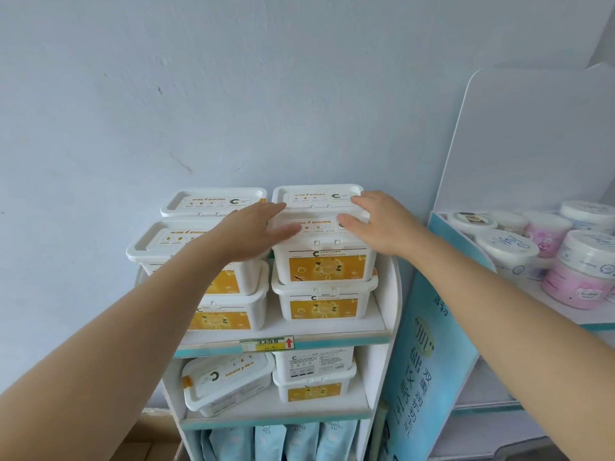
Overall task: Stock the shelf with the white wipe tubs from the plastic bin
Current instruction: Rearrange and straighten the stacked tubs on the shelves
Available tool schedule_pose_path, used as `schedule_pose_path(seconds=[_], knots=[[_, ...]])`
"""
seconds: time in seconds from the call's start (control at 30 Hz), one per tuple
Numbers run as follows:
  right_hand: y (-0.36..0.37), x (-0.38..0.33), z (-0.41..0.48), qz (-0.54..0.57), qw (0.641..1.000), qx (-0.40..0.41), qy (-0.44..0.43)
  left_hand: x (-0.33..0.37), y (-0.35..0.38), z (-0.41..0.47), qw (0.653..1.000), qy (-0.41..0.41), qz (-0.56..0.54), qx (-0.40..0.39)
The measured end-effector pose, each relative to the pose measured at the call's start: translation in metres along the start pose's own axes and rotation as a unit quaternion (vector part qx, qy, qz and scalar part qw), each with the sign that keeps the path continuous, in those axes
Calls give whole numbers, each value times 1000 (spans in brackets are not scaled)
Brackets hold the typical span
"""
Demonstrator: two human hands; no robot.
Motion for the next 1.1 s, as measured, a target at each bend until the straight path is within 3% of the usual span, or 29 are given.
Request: schedule_pose_path(seconds=[0.17, 0.3, 0.67, 0.77, 0.87, 0.97, 1.1], knots=[[21, -8, -28, -8, 997, -38, -68, -19, 8, -38, 991, 3, 125, -40], [26, 2, -27, 75, 993, -49, -80, -31, 6, -44, 982, -4, 186, -21], [25, 7, -19, 116, 987, -49, -100, -32, 10, -29, 975, -28, 218, -9], [24, 2, -23, 82, 991, -40, -101, -30, 7, -33, 975, -34, 217, 2], [22, -7, -34, 7, 994, 13, -106, -31, -5, -49, 969, -45, 237, 56], [14, -22, -60, 27, 988, 98, -120, -45, -20, -87, 960, -72, 221, 153], [21, -53, -101, 59, 969, 187, -153, -73, -28, -147, 955, -98, 71, 270]])
Point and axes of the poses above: each hand's wrist, its own z-axis towards the middle knuckle, its own y-axis out of the palm, x = y × z, the point moved 10 cm from there along z, towards the middle knuckle, and after that the axes turned 12 degrees about y, right-handed, at the moved point
